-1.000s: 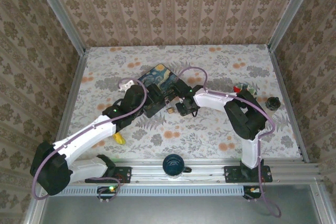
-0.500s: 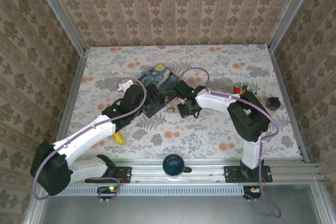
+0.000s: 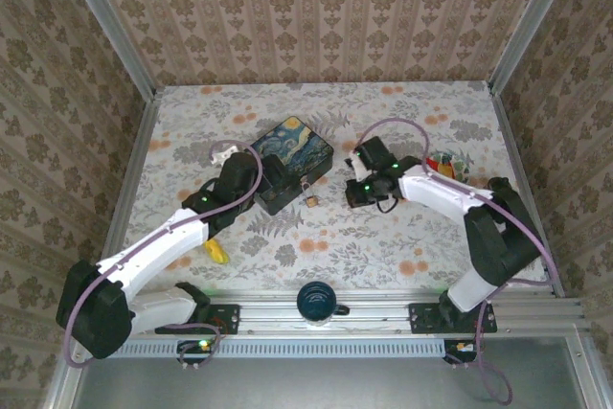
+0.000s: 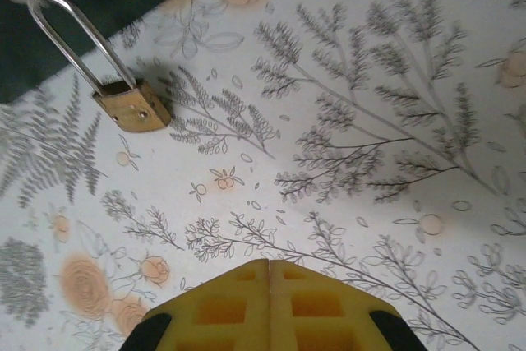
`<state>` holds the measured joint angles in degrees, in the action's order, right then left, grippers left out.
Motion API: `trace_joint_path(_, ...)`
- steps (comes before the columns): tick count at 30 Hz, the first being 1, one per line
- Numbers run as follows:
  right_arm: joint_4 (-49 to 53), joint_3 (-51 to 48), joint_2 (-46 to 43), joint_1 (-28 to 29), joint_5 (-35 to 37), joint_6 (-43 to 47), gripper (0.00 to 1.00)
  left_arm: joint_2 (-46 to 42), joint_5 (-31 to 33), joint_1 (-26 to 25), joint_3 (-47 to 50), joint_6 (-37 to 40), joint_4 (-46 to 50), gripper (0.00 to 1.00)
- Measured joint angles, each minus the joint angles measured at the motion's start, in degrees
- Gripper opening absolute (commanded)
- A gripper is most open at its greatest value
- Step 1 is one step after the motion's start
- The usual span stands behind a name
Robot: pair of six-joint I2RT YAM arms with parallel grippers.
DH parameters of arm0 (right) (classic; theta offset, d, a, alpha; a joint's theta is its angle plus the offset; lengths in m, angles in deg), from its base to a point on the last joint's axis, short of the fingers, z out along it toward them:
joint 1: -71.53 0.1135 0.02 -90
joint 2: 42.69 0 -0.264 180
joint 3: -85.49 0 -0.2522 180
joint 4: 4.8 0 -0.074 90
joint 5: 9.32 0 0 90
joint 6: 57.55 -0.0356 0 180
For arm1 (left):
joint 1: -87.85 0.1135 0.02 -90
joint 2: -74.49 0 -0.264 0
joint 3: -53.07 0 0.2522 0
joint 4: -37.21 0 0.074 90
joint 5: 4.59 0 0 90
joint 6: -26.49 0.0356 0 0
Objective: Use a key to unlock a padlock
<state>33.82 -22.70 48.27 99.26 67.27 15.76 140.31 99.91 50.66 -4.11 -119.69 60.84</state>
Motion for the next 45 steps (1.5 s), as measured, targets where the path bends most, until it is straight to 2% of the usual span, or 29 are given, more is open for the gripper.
trace_joint_path(3,-1.6,-1.8,-3.3,-2.1,-3.5,0.0,0.0,0.0,-2.8,0.7,0.4,2.3,-1.0,1.0)
trace_joint_path(7,-2.0,-1.7,-6.4,-2.7,-6.5,-1.2,0.0,0.2,-9.2,0.8,2.1,8.4,-7.5,0.97)
trace_joint_path(9,-1.5,-0.9,-7.1,-2.7,-7.2,-2.7,0.0,0.9,-12.5,0.6,3.4,11.8,-12.1,0.91)
trace_joint_path(11,-0.6,0.3,-7.7,-2.7,-8.0,-4.8,0.0,2.3,-16.4,-0.1,5.9,16.3,-19.3,0.85)
trace_joint_path(16,0.7,2.1,-11.3,-2.7,-8.9,-10.8,0.0,6.2,-21.9,-5.6,12.8,29.2,-36.7,0.8)
trace_joint_path(19,0.7,2.4,-14.7,-2.7,-9.7,-14.3,0.0,9.2,-24.2,-9.6,14.8,38.1,-46.8,0.62)
trace_joint_path(23,0.6,2.7,-17.8,-2.7,-10.6,-17.9,0.0,14.9,-28.0,-11.3,15.3,46.5,-60.3,0.59)
trace_joint_path(28,0.6,2.7,-19.6,-2.7,-11.8,-20.8,0.0,22.9,-31.5,-13.3,15.1,54.1,-72.0,0.6)
trace_joint_path(33,0.5,2.7,-21.0,-2.7,-12.4,-22.4,0.0,27.4,-33.3,-15.3,13.2,59.6,-77.0,0.59)
trace_joint_path(38,0.1,2.7,-21.3,-2.7,-12.8,-22.8,0.0,28.2,-33.8,-15.6,10.6,61.9,-79.9,0.58)
trace_joint_path(41,-0.9,2.7,-21.3,-2.7,-12.9,-23.0,0.0,28.7,-33.7,-15.6,9.9,62.2,-80.8,0.51)
trace_joint_path(43,-1.1,2.7,-21.3,-2.6,-13.0,-23.0,0.0,29.1,-33.6,-15.6,9.8,62.2,-81.0,0.5)
trace_joint_path(45,-1.2,2.7,-21.3,-2.6,-13.2,-23.0,0.0,29.4,-33.4,-15.5,9.6,62.1,-81.0,0.41)
